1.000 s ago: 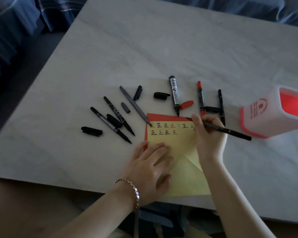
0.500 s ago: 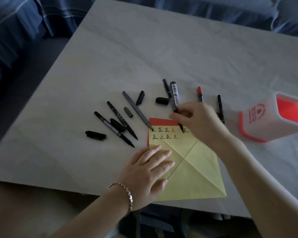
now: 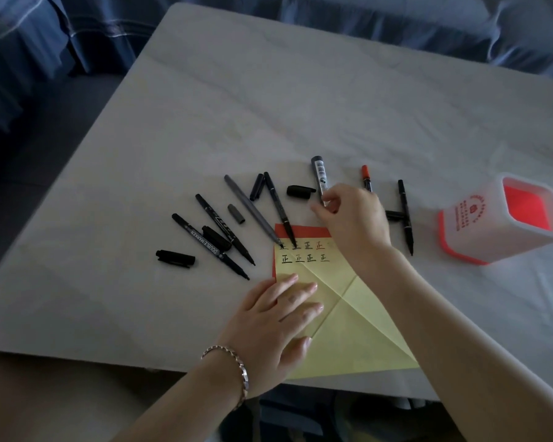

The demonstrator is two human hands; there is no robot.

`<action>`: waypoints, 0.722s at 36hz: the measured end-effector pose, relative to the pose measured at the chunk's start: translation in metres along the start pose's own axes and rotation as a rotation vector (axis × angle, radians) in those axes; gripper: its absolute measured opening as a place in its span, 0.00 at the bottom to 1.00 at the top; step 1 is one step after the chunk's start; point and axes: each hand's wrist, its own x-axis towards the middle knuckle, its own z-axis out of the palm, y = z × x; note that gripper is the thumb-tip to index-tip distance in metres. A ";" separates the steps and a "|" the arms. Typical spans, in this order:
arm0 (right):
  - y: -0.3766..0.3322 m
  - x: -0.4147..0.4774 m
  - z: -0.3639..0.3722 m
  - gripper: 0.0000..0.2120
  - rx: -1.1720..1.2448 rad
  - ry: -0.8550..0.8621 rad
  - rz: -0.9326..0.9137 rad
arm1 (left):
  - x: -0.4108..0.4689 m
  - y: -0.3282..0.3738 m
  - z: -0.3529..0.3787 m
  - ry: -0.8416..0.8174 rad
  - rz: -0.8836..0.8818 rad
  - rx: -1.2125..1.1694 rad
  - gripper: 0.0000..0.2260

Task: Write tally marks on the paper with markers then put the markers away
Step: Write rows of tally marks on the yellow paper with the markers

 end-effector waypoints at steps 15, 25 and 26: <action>-0.002 0.010 -0.009 0.08 0.223 -0.082 0.210 | -0.001 0.002 -0.002 -0.052 -0.021 0.031 0.19; 0.041 -0.056 -0.043 0.05 1.184 -0.181 0.446 | 0.001 0.004 -0.003 -0.041 -0.022 0.030 0.19; 0.045 -0.062 -0.045 0.05 1.176 -0.154 0.433 | 0.002 0.005 -0.004 -0.049 -0.020 0.048 0.19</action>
